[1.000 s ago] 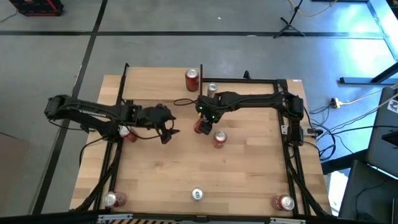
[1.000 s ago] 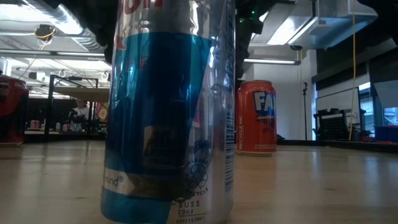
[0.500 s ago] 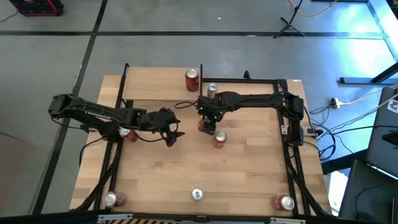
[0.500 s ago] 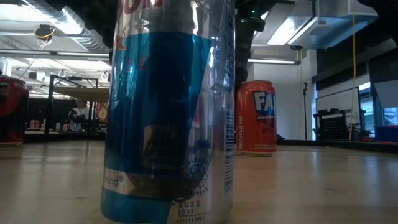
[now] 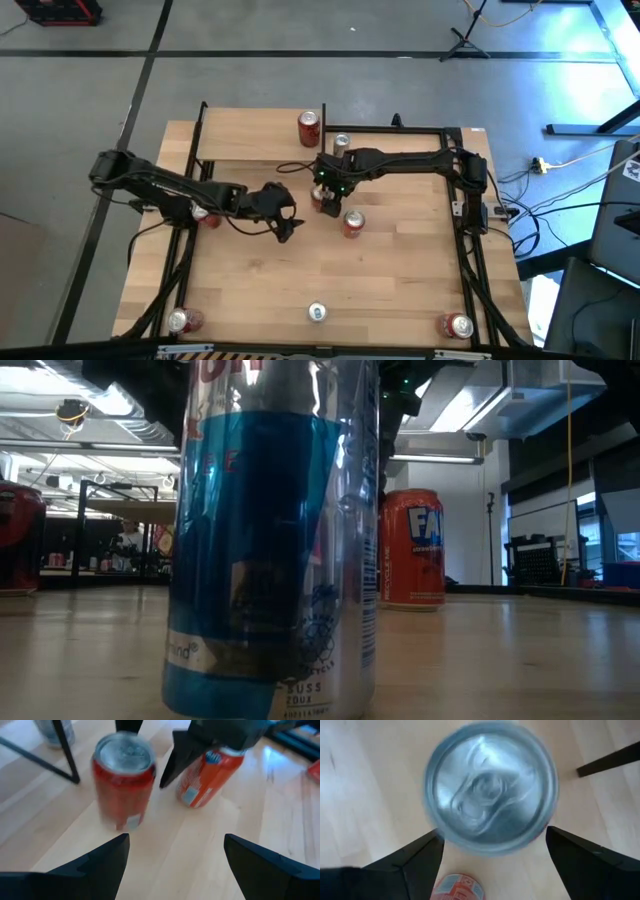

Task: Place canned beverage on shelf
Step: Put the red-black soda can on the shelf aligned with the other red-black soda can

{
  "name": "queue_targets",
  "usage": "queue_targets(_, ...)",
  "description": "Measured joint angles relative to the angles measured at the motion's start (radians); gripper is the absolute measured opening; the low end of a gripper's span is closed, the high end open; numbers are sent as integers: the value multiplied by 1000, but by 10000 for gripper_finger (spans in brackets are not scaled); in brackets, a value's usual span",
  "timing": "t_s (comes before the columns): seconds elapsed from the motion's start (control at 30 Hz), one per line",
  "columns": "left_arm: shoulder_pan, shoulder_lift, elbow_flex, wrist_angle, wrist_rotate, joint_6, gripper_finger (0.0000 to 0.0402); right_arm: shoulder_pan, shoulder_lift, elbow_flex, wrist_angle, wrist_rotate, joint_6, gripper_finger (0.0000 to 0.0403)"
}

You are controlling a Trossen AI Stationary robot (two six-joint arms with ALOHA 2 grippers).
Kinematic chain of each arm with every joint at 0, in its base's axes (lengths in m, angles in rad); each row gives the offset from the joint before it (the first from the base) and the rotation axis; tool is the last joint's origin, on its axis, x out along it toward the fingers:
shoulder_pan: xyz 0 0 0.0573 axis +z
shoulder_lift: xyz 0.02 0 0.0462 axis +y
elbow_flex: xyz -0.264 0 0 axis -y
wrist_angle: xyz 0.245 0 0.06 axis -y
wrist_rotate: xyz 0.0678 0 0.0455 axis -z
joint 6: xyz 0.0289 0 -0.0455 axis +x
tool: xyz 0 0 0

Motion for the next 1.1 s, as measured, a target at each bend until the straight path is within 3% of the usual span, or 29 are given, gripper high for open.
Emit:
queue_targets(0.3, -35, 113, 0, 112, -78, -80, 322, -1, -39, -1, -66, -19, -93, 339)
queue_targets(0.43, -37, 162, 0, 154, -154, -142, 322, -15, -102, 0, -132, 96, -164, 339)
queue_targets(0.57, -37, 208, 0, 159, -213, -213, 322, -52, -109, 0, -92, 211, -182, 339)
queue_targets(0.83, -33, 257, 0, 170, -338, -262, 322, -87, -94, -67, 151, 199, -158, 339)
queue_targets(1.1, -10, 257, 0, 174, -365, -277, 322, -63, -91, -97, 159, 146, -151, 339)
